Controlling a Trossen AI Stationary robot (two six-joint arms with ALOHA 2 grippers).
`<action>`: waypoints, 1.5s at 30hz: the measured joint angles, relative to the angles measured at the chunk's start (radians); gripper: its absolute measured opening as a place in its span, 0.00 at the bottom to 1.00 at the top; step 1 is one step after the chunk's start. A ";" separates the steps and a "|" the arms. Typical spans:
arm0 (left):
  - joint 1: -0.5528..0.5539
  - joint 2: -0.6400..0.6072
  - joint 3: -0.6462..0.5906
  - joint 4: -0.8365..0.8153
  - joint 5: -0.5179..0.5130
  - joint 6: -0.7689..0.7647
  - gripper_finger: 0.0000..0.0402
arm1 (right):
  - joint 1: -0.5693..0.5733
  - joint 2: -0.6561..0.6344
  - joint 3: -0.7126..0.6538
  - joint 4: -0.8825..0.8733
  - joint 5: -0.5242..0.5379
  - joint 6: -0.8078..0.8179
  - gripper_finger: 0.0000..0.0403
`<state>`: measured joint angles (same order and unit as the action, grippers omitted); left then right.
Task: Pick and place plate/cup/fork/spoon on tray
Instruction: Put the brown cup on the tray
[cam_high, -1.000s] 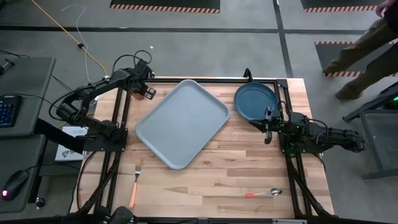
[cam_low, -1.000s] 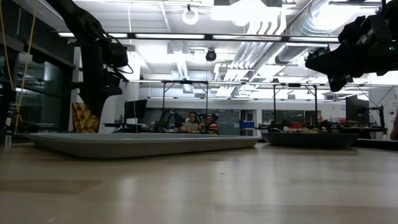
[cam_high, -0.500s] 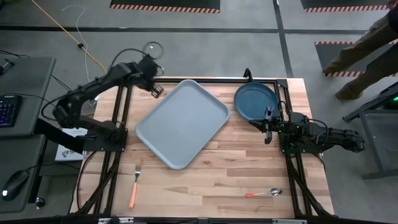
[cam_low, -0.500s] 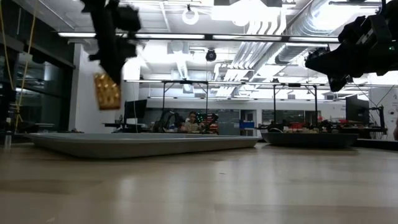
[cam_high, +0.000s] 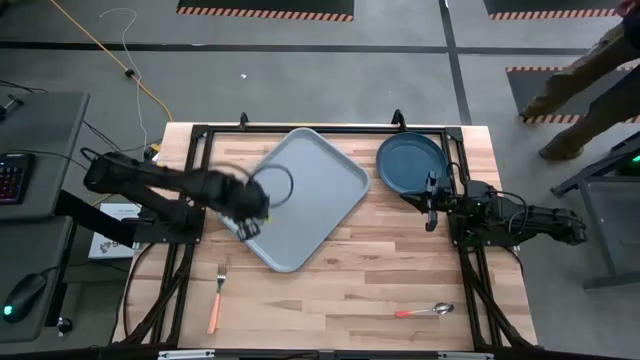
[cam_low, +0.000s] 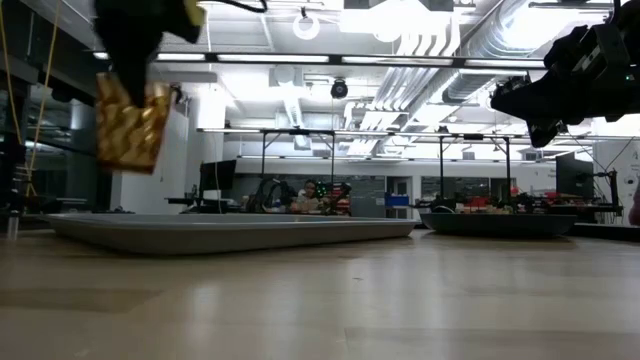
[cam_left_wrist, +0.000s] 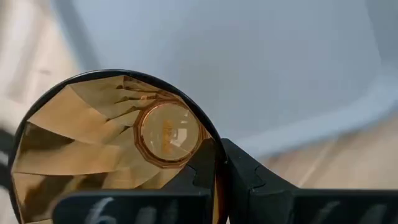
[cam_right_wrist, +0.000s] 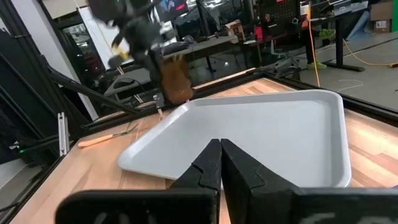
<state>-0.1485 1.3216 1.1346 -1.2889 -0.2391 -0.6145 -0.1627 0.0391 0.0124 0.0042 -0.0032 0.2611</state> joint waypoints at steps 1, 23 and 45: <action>-0.027 0.000 -0.035 0.037 -0.002 -0.011 0.00 | 0.000 0.000 0.000 0.000 0.000 0.000 0.00; -0.046 -0.312 -0.402 0.327 -0.061 -0.176 0.00 | 0.000 0.000 0.000 0.000 0.000 0.000 0.00; 0.090 -0.229 -0.402 0.346 0.047 -0.055 0.16 | 0.000 0.000 0.000 0.000 0.000 0.000 0.00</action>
<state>-0.0589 1.0927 0.7322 -0.9431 -0.1917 -0.6690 -0.1627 0.0391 0.0124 0.0044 -0.0036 0.2611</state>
